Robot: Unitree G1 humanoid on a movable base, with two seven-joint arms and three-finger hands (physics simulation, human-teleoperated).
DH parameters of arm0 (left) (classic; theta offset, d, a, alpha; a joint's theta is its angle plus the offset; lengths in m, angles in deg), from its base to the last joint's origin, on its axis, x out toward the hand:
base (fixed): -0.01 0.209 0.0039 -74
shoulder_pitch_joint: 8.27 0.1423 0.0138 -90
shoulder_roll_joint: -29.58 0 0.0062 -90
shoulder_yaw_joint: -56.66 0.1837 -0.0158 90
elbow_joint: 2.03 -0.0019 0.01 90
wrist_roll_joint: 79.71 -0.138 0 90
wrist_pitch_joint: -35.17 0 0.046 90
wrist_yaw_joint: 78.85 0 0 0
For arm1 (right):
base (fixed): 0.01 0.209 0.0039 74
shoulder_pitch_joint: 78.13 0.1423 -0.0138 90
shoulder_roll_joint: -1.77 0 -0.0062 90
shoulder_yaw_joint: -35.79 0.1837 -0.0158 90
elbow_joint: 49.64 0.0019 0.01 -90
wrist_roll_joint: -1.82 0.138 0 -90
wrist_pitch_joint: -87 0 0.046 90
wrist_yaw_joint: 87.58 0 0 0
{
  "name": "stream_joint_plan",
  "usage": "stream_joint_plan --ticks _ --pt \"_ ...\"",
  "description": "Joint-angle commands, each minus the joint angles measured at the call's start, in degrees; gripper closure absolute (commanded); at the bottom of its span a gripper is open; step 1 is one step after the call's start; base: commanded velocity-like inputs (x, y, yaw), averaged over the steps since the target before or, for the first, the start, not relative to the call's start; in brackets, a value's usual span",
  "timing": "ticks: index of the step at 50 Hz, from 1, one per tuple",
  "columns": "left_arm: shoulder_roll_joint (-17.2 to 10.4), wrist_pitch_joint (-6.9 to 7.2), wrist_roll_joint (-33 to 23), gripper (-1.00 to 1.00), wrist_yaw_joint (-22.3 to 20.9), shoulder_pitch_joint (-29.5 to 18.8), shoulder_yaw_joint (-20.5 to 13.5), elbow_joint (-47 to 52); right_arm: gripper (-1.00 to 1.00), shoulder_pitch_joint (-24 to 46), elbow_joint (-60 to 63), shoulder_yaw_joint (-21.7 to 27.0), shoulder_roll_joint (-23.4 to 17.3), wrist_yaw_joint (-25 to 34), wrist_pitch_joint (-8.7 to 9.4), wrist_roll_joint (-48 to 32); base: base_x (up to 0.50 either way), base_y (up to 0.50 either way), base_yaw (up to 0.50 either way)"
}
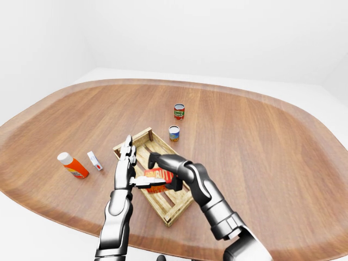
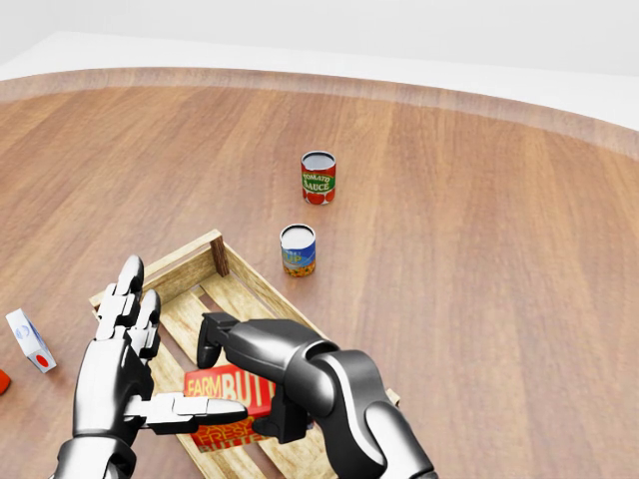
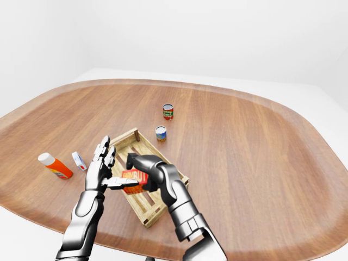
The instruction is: Pick up the butter and put it in the tray.
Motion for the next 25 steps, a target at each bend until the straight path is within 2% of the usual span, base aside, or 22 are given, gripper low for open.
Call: stream_joint_plan --ticks 1,10,15,25 --pt "0.0 0.27 0.0 -1.00 0.1 0.0 0.0 0.3 1.00 1.7 -4.0 1.4 -0.4 -3.3 -1.81 1.8 0.00 0.00 0.00" --pt "0.0 0.30 0.1 -1.00 0.0 0.0 0.0 0.3 1.00 2.4 -7.2 1.7 -0.8 -5.4 -3.02 1.7 0.00 0.00 0.00" --pt "0.0 0.35 0.0 -1.00 0.0 0.0 0.0 0.4 1.00 3.4 -10.7 2.1 -1.0 -7.6 -4.34 2.0 0.00 0.00 0.00" --pt "0.0 0.52 0.1 -1.00 0.0 -0.1 0.0 0.4 1.00 6.7 -19.0 2.5 -1.4 -14.1 -4.34 1.3 0.00 0.00 0.00"
